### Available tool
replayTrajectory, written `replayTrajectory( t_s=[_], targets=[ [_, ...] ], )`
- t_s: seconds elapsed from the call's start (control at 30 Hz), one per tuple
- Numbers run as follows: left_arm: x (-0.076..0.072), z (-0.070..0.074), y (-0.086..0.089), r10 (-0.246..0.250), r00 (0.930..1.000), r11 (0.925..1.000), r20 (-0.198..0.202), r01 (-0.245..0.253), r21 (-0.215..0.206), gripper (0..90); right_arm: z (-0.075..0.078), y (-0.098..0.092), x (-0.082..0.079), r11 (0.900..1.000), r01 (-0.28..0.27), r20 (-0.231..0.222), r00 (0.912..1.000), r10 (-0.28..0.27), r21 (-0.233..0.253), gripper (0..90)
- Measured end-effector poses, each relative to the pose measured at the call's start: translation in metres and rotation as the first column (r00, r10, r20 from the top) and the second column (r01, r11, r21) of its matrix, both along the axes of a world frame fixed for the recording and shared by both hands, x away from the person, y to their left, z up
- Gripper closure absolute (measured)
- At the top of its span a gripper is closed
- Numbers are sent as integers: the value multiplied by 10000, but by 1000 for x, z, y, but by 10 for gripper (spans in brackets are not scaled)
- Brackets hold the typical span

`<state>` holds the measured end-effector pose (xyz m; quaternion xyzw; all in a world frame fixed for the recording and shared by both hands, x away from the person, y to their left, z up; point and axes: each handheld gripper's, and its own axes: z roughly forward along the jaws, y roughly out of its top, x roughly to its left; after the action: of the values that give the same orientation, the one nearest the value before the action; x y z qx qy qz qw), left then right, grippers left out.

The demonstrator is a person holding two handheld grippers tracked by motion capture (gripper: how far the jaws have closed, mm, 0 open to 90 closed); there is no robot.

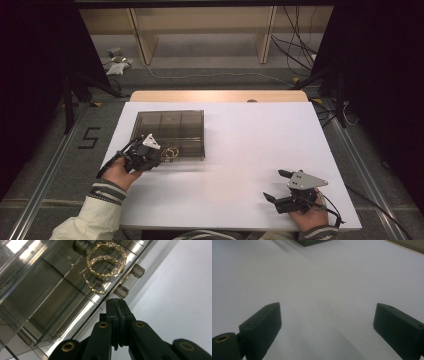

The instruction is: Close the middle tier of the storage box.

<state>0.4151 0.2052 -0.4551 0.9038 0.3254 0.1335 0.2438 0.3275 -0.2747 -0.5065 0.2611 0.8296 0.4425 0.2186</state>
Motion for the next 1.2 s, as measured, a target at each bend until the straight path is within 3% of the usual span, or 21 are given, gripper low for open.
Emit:
replayTrajectory(
  t_s=[0.77,0.87,0.97,1.07,1.2],
  targets=[
    [19,-2,0,654,9968,9976,454,-642,-254,893,0,0,0,10000,-1,21,10000,1,-18,92],
    [22,-2,1,829,9945,9966,642,-825,-78,893,0,0,0,10000,0,21,10000,0,-13,92],
    [25,-2,3,878,9950,9960,470,-869,-201,893,0,0,0,10000,-1,24,10000,1,-11,92],
    [22,-3,2,1014,9928,9948,640,-1013,-55,893,0,0,0,10000,-1,26,10000,1,-13,92],
    [20,-1,5,961,9939,9954,541,-959,-74,892,0,0,0,10000,0,24,10000,0,-18,92]
  ],
)
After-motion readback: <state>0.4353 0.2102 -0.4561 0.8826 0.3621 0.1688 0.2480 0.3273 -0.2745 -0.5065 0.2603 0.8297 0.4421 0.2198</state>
